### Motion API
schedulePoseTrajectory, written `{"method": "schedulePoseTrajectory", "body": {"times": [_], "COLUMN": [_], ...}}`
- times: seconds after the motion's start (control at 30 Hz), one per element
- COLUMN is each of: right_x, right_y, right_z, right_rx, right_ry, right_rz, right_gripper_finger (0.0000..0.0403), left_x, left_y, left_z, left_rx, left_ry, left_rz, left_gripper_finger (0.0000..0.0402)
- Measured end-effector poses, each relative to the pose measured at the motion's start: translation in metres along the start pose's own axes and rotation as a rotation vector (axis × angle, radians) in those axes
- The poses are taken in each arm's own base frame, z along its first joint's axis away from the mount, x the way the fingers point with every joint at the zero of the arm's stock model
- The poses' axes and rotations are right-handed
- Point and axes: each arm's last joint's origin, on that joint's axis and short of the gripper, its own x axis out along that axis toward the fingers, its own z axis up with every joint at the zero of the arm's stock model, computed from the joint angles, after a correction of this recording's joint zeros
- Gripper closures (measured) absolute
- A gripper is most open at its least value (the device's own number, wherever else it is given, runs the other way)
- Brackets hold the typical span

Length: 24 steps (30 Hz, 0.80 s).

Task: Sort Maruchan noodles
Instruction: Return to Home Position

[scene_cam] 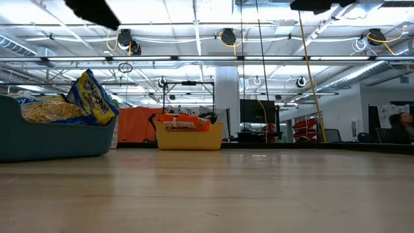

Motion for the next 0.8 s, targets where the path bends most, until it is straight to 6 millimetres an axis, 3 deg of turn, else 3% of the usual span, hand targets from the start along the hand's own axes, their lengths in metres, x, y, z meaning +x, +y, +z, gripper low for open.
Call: {"method": "schedulePoseTrajectory", "body": {"times": [0.2,0.57,0.8], "right_x": [-0.012,-0.029,-0.019], "right_y": [-0.005,-0.016,-0.012], "right_z": [0.005,0.012,-0.012], "right_rx": [-0.023,-0.061,-0.036], "right_ry": [-0.067,-0.183,-0.152], "right_rz": [-0.017,-0.062,-0.069], "right_gripper_finger": [0.0296,0.0305,0.0349], "left_x": [0.008,0.023,0.019], "left_y": [-0.011,-0.008,-0.003], "left_z": [-0.004,-0.031,-0.049], "left_rx": [0.102,0.015,-0.012], "left_ry": [-0.213,-0.324,-0.343], "left_rz": [-0.229,-0.207,-0.233], "left_gripper_finger": [0.0122,0.0127,0.0218]}}
